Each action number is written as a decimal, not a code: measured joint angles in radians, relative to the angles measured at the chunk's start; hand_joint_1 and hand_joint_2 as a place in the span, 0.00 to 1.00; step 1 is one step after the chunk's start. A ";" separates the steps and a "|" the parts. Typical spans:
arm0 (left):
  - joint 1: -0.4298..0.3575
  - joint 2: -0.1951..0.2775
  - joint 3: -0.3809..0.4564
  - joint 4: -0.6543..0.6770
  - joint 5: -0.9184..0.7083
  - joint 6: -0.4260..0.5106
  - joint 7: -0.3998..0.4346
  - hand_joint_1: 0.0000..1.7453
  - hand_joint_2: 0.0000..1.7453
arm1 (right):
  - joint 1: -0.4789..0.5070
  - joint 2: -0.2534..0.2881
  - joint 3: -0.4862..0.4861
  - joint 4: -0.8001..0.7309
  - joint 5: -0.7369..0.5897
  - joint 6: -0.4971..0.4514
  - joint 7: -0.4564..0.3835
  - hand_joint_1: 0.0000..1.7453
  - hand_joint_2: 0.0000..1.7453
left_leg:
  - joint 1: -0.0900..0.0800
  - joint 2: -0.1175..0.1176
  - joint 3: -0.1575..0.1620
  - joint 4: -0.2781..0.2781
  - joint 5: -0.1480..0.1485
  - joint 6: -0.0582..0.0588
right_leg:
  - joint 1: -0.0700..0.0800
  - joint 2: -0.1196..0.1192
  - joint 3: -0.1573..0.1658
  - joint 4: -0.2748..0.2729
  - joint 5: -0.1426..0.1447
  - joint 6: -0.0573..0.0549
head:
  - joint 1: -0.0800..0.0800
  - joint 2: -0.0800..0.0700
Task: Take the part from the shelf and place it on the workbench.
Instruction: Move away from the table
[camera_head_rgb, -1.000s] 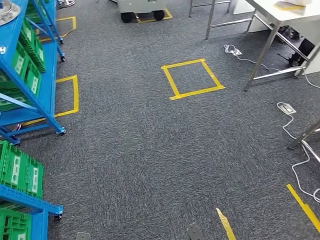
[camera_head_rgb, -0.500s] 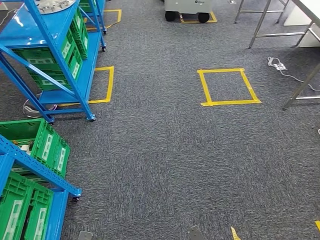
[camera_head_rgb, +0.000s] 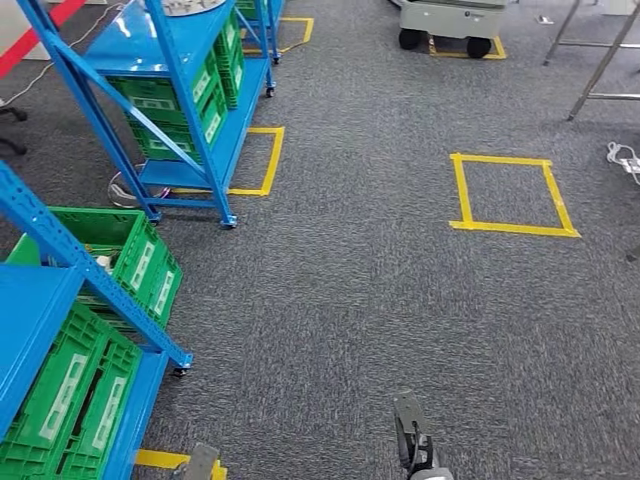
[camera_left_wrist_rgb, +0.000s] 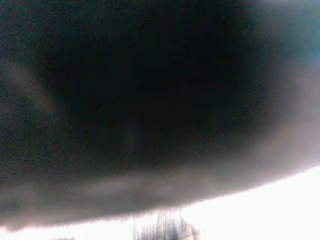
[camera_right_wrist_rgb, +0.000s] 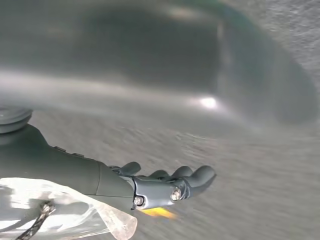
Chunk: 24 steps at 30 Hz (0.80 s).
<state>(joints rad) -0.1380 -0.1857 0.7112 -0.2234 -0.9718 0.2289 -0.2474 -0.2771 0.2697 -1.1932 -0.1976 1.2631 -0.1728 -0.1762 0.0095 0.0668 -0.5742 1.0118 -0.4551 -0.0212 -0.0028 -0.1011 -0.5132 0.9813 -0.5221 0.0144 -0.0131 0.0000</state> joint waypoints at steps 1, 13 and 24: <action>-0.029 0.005 0.002 -0.008 0.023 -0.023 0.040 0.00 0.00 | 0.004 0.003 0.003 0.009 0.010 -0.025 -0.028 0.00 0.00 | -0.002 -0.006 0.001 -0.007 -0.003 0.005 | 0.004 -0.015 0.002 -0.001 -0.003 0.005 | 0.003 0.000; -0.121 0.042 -0.083 -0.073 0.219 -0.046 0.052 0.00 0.00 | 0.191 -0.044 0.001 0.073 0.080 -0.067 -0.093 0.00 0.00 | -0.002 -0.166 0.001 -0.018 0.002 0.037 | -0.008 0.142 -0.106 0.131 0.005 0.013 | 0.012 0.000; -0.041 0.107 -0.092 -0.094 0.389 -0.092 0.009 0.00 0.00 | 0.122 0.025 0.073 0.051 0.197 -0.057 0.032 0.00 0.00 | 0.004 -0.080 -0.132 0.246 -0.129 -0.021 | -0.006 0.081 -0.041 0.009 0.036 -0.031 | 0.005 0.000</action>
<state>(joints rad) -0.1791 -0.0787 0.6195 -0.3170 -0.5828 0.1373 -0.2380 -0.1546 0.2948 -1.1203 -0.1464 1.4598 -0.2300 -0.1443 0.0131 -0.0131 -0.7063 1.2573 -0.5838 -0.0418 -0.0090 -0.0197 -0.5543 0.9899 -0.4860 -0.0166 -0.0081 0.0001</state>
